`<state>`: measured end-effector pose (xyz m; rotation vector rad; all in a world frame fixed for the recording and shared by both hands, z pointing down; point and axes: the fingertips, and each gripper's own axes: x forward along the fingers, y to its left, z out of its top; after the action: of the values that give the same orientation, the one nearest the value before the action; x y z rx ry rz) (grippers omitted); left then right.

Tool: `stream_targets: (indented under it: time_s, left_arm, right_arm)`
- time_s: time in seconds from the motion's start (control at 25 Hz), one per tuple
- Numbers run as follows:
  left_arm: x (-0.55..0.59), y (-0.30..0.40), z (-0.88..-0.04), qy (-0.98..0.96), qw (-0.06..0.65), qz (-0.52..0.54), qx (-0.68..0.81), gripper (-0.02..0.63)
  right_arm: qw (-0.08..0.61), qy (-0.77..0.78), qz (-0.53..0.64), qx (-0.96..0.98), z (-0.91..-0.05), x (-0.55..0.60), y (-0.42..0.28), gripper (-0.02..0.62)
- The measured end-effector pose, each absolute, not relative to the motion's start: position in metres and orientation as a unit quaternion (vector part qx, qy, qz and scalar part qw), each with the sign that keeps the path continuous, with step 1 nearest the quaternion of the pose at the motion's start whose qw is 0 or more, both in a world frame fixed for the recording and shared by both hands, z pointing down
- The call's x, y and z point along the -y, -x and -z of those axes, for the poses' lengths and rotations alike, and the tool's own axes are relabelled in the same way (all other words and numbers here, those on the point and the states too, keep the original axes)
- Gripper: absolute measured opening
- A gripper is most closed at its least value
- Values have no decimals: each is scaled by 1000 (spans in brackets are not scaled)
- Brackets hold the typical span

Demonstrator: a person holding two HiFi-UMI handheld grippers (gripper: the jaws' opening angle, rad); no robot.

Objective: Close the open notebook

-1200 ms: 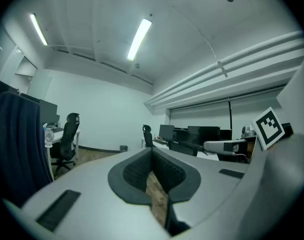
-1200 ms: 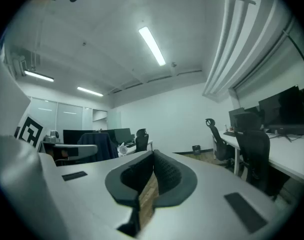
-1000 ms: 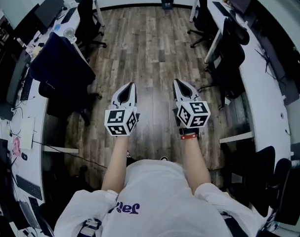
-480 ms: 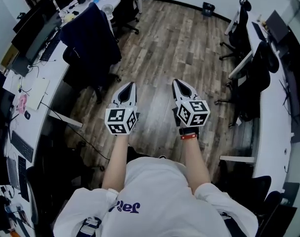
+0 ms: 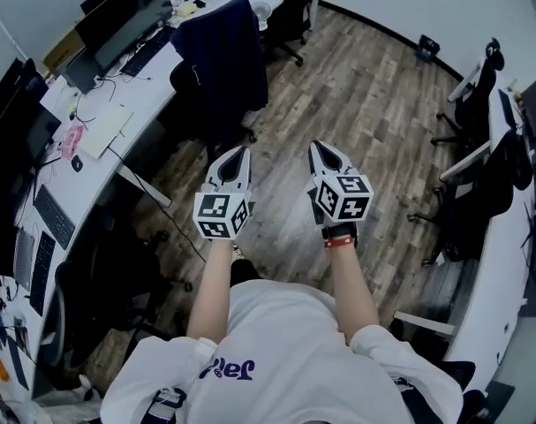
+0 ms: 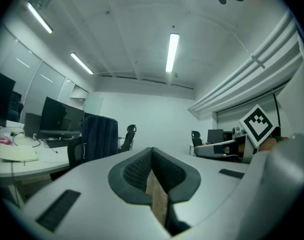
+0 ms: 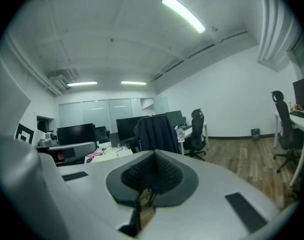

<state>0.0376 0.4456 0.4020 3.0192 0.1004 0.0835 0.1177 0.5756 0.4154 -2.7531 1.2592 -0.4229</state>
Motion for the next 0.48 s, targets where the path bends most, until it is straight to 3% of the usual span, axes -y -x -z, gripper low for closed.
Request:
stream_targets:
  time_s: [0.48]
  left_arm:
    - [-295, -33, -410, -994, 79, -33, 74, 20]
  right_arm:
    - [11, 850, 149, -506, -421, -407, -119, 0]
